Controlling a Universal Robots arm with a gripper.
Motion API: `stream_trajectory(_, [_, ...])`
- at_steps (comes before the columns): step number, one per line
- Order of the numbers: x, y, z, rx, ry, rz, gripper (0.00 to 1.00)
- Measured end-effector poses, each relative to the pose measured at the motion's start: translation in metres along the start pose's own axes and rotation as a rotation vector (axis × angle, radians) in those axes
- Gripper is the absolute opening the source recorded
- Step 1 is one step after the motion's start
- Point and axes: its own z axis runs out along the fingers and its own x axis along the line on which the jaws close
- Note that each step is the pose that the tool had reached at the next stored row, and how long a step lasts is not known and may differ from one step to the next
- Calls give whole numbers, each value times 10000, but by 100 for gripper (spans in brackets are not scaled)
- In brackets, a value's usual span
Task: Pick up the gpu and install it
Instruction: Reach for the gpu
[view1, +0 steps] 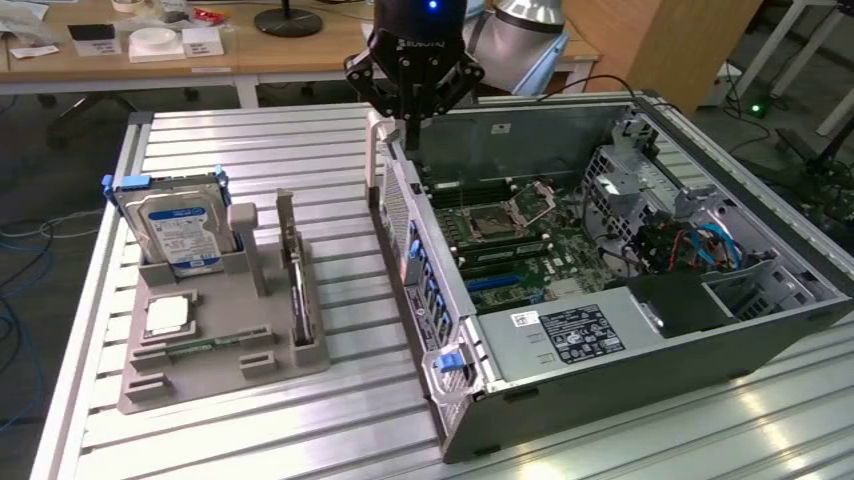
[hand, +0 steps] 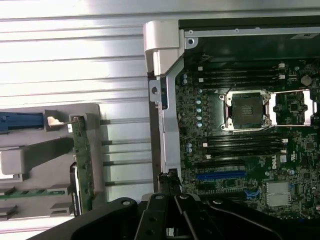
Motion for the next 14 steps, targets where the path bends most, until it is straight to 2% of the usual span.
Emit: stream_trajectory(14, [275, -20, -7, 0, 1, 0, 11])
